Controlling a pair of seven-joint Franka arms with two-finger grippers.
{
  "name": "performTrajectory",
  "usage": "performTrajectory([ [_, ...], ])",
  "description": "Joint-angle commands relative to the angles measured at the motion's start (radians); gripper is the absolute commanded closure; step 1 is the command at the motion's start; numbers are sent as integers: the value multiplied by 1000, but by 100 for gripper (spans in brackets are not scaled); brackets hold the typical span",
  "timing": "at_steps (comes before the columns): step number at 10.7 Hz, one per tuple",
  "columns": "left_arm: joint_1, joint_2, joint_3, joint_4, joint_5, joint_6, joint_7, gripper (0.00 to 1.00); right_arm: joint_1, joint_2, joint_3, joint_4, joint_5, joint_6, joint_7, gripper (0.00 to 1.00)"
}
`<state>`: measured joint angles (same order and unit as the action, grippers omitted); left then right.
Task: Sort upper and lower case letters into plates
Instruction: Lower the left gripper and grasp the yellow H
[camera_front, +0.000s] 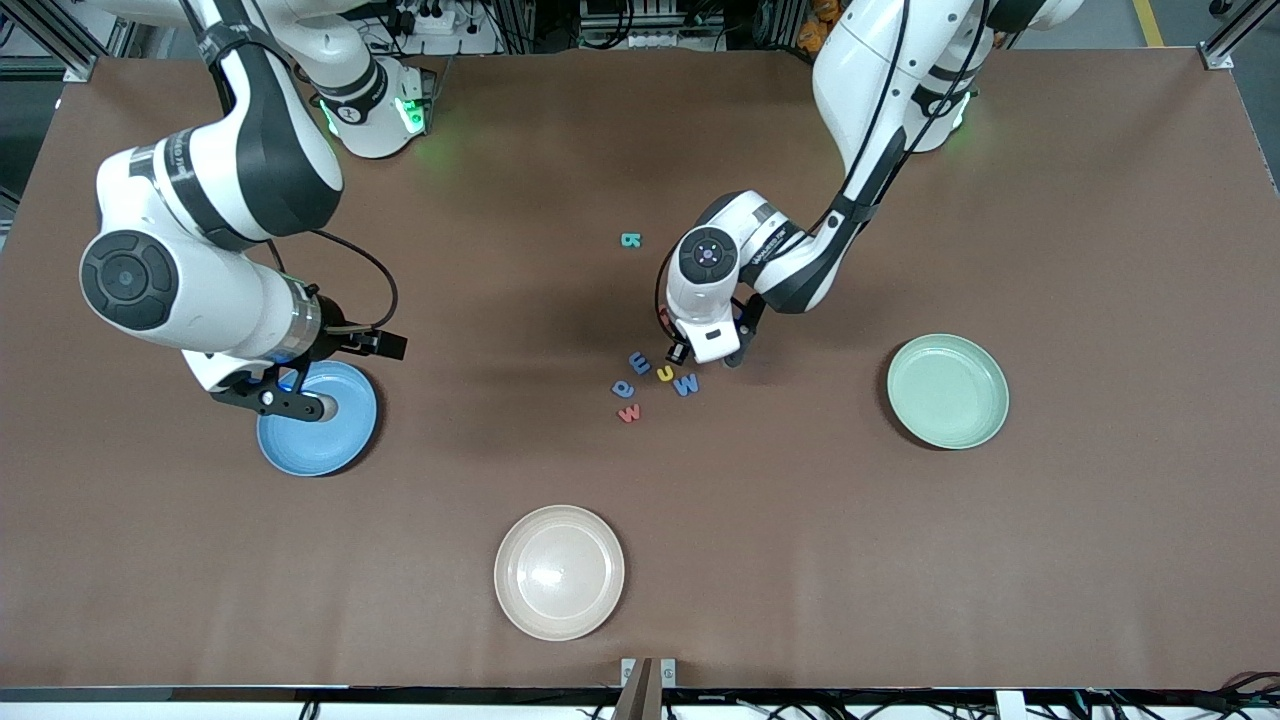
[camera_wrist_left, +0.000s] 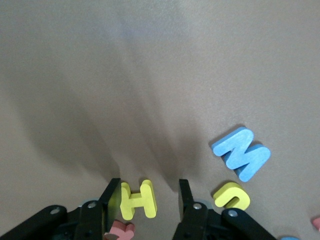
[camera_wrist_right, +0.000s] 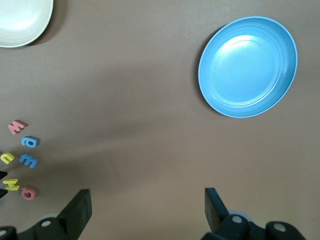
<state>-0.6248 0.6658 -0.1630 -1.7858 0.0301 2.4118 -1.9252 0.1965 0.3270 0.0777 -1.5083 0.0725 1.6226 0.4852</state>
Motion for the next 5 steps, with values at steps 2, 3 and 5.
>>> performTrajectory([
  [2, -10, 24, 0, 19, -12, 3, -15, 46, -2, 3, 1, 3, 7, 0, 16, 0],
  [3, -10, 24, 0, 19, -12, 3, -15, 46, -2, 4, 1, 3, 7, -1, 16, 0],
  [5, -12, 27, 0, 19, -9, 3, -15, 57, -2, 6, 1, 3, 6, -1, 16, 0],
])
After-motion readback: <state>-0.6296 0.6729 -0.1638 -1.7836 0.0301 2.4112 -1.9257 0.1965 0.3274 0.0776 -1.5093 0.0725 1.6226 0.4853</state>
